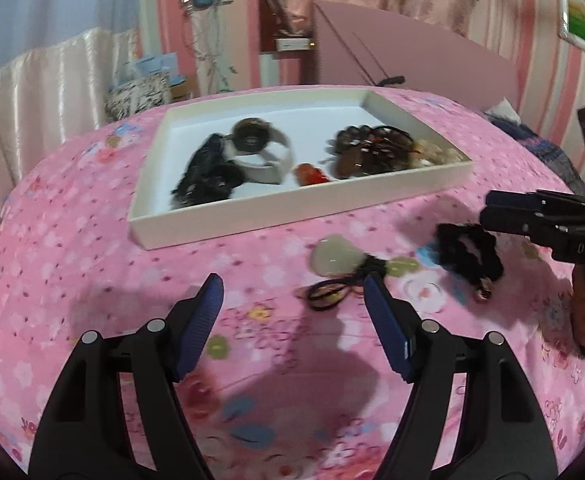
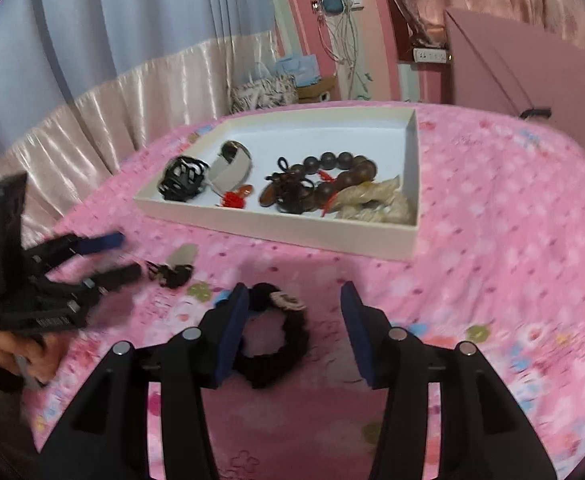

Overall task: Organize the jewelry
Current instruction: 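Grasp the jade pendant cord with the left tool while the right tool grips the black scrunchie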

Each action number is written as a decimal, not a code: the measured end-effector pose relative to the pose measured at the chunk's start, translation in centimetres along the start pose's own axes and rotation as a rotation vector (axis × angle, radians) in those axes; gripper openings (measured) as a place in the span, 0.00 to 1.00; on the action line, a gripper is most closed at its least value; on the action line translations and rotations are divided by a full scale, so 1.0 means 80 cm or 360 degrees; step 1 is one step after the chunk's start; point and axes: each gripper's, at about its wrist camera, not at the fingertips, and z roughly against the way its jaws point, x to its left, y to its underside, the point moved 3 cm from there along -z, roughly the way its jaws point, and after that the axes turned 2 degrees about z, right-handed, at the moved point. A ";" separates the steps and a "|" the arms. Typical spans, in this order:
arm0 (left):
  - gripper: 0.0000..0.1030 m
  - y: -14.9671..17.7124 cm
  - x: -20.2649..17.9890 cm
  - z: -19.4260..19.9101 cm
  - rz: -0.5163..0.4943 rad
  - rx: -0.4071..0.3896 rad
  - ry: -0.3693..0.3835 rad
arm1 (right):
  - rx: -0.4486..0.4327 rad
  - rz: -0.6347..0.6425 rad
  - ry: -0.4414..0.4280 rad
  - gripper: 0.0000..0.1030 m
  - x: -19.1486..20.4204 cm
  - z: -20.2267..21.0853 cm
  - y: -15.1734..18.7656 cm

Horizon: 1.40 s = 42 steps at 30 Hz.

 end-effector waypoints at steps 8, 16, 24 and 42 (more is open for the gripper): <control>0.70 -0.009 -0.032 -0.021 -0.0011 0.0087 -0.0028 | -0.0036 -0.0075 0.0089 0.48 -0.004 -0.002 -0.002; 0.48 -0.005 -0.033 -0.036 0.0038 0.0180 0.0018 | 0.0110 0.0036 0.0202 0.48 0.011 -0.022 0.002; 0.11 -0.004 -0.038 -0.036 0.0016 0.0161 0.0037 | 0.0186 0.0095 0.0216 0.54 0.017 -0.029 0.009; 0.07 -0.001 -0.005 -0.018 0.0246 0.0062 0.0142 | 0.0240 0.0173 0.0335 0.47 0.027 -0.036 0.011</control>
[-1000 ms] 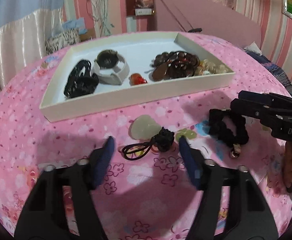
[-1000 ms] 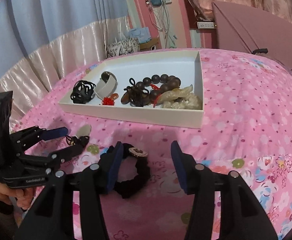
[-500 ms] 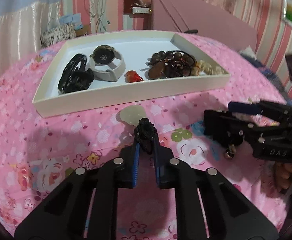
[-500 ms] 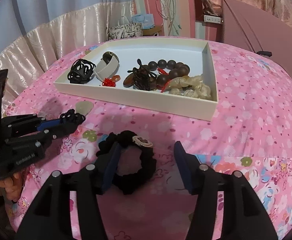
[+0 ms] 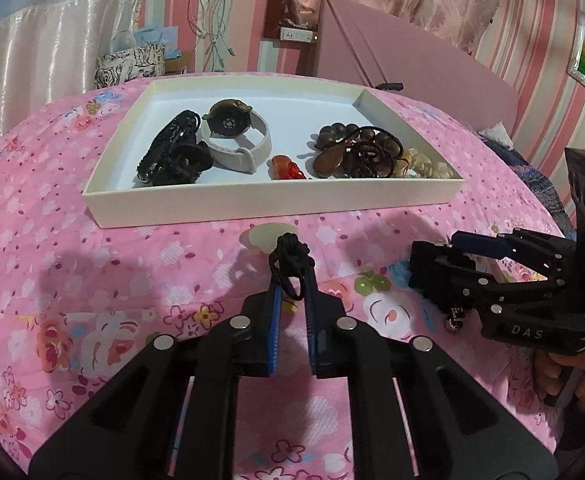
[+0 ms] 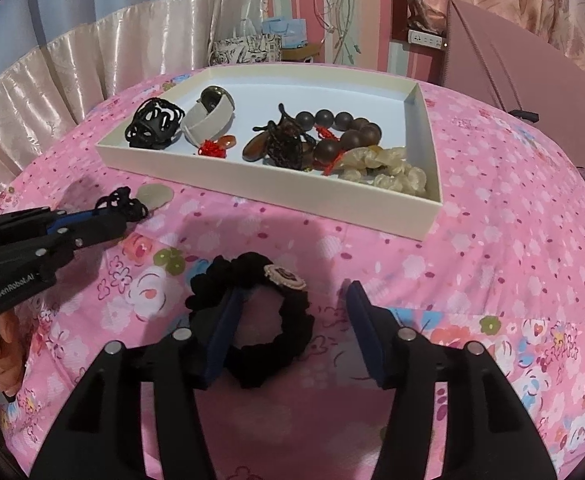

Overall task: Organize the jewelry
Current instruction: 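Grasp the jade pendant cord with the left tool while the right tool grips the black scrunchie, then carry the jade pendant and scrunchie into the white tray and release both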

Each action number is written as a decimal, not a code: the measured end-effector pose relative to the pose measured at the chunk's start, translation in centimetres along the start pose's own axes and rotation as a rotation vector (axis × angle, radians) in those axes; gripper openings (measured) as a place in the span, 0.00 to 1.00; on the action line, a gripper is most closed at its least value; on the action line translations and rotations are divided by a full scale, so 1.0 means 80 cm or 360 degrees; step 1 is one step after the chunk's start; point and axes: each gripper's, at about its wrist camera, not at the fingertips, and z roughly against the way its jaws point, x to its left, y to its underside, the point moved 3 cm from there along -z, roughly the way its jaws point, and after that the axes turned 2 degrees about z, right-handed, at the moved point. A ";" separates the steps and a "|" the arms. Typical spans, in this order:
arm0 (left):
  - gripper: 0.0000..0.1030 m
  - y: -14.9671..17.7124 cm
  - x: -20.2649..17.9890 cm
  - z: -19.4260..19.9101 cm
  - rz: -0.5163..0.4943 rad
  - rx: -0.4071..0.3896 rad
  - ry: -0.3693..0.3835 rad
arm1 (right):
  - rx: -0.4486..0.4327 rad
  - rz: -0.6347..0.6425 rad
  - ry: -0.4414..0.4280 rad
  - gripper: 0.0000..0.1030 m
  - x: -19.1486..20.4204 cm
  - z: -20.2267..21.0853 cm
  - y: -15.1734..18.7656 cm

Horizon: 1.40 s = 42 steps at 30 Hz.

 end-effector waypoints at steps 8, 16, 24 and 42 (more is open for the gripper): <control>0.01 0.001 0.015 0.007 0.0085 -0.0028 0.0070 | -0.0012 -0.0009 0.0043 0.15 -0.002 0.001 -0.001; 0.01 -0.001 0.017 0.020 0.0116 -0.0130 0.0119 | -0.0143 -0.0051 0.0106 0.14 -0.011 0.022 -0.001; 0.01 -0.015 0.009 0.043 0.0056 -0.0201 0.0110 | -0.0261 -0.0142 0.0090 0.14 -0.025 0.049 -0.006; 0.01 -0.161 0.015 0.126 -0.0036 -0.0635 -0.0037 | -0.0655 -0.0095 0.0009 0.14 -0.021 0.125 -0.151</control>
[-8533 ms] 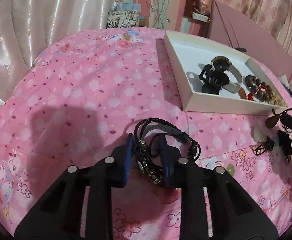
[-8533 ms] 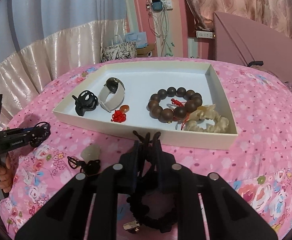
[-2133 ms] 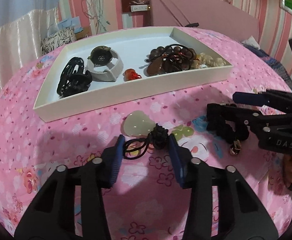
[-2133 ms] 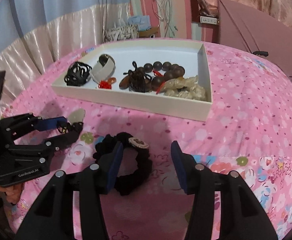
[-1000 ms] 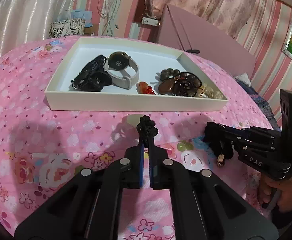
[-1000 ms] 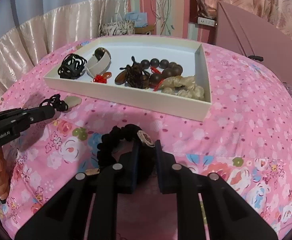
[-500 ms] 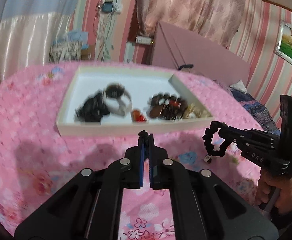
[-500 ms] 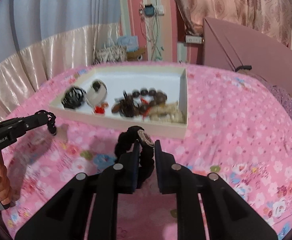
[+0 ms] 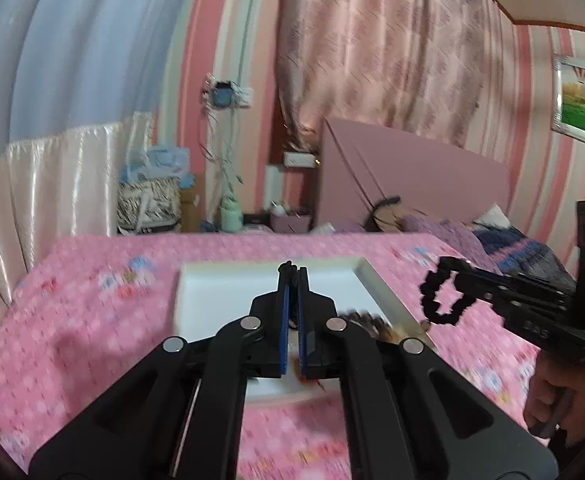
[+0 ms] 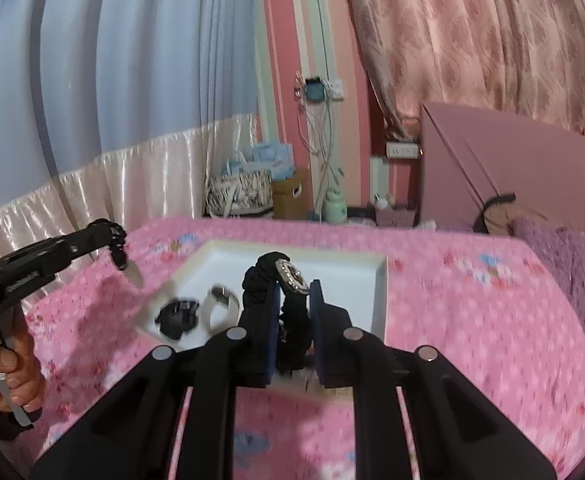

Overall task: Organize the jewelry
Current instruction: 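Carry the jade pendant and scrunchie into the white tray and release both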

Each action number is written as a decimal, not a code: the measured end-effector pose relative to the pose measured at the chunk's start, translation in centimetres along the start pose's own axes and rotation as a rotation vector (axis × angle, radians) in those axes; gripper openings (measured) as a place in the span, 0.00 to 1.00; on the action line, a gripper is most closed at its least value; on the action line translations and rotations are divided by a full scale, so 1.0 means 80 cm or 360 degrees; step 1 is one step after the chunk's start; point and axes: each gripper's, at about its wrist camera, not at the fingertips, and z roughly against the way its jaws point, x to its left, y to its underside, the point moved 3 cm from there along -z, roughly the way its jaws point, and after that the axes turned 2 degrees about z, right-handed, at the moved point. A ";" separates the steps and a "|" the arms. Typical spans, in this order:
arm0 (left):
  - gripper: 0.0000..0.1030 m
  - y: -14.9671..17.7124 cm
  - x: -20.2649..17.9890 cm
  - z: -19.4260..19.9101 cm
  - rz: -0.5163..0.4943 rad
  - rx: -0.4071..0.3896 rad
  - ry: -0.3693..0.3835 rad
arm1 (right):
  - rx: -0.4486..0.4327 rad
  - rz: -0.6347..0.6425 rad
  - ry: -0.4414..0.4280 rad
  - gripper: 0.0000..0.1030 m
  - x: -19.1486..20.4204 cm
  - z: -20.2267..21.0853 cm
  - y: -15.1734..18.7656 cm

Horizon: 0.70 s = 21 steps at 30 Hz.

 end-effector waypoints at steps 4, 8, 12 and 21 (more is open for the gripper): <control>0.01 -0.018 0.013 -0.033 0.0018 -0.0002 -0.0049 | -0.0026 -0.0012 0.0005 0.14 -0.009 -0.023 -0.023; 0.01 -0.021 0.029 -0.068 -0.0047 -0.0008 -0.0145 | -0.0011 0.0014 0.0030 0.14 -0.020 -0.057 -0.027; 0.01 -0.003 0.060 -0.100 -0.0052 0.0052 -0.0181 | -0.0094 -0.0052 -0.0024 0.14 -0.039 -0.079 -0.006; 0.01 0.029 0.097 -0.130 0.0027 0.0102 -0.0226 | -0.0022 -0.0144 0.0132 0.14 -0.074 -0.108 0.030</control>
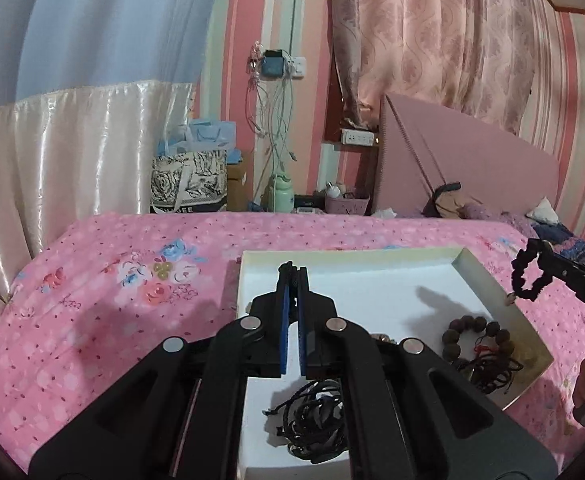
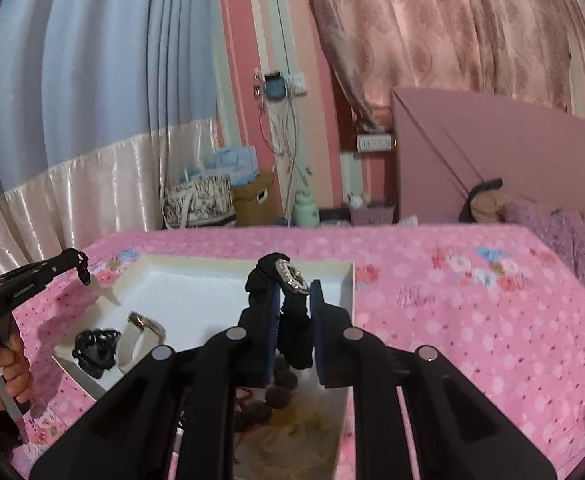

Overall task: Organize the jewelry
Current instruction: 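Carry the jade pendant and scrunchie into the white tray and release both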

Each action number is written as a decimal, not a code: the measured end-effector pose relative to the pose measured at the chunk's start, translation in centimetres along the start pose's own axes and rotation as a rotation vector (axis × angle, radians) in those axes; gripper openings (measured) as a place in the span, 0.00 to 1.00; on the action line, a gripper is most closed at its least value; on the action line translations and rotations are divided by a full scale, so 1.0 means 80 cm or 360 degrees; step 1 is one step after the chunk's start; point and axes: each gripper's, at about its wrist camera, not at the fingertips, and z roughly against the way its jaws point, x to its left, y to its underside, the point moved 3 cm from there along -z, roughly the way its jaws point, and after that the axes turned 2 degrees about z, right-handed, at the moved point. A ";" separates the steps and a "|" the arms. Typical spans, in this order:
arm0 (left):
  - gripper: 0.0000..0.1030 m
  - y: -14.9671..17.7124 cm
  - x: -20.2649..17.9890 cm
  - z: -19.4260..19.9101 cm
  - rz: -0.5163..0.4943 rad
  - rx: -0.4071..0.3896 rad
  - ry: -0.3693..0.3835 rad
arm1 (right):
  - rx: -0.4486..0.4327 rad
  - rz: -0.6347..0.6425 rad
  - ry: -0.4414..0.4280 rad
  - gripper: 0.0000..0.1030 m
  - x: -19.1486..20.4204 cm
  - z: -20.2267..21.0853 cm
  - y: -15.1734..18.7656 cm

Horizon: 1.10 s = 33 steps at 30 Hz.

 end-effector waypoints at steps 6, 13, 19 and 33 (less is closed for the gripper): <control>0.01 0.018 -0.005 -0.008 -0.0037 0.0034 -0.0002 | 0.0062 -0.0057 0.0023 0.14 -0.012 -0.021 0.016; 0.01 0.029 -0.016 -0.019 -0.0080 0.0101 -0.0015 | 0.0067 -0.0047 0.0038 0.14 -0.014 -0.020 0.021; 0.01 0.038 -0.016 -0.031 -0.0088 0.0164 -0.0066 | 0.0125 -0.0001 0.0038 0.15 -0.004 -0.032 0.030; 0.01 0.047 -0.017 -0.034 -0.0093 0.0151 -0.0074 | 0.0192 0.0051 0.0143 0.15 -0.009 -0.043 0.039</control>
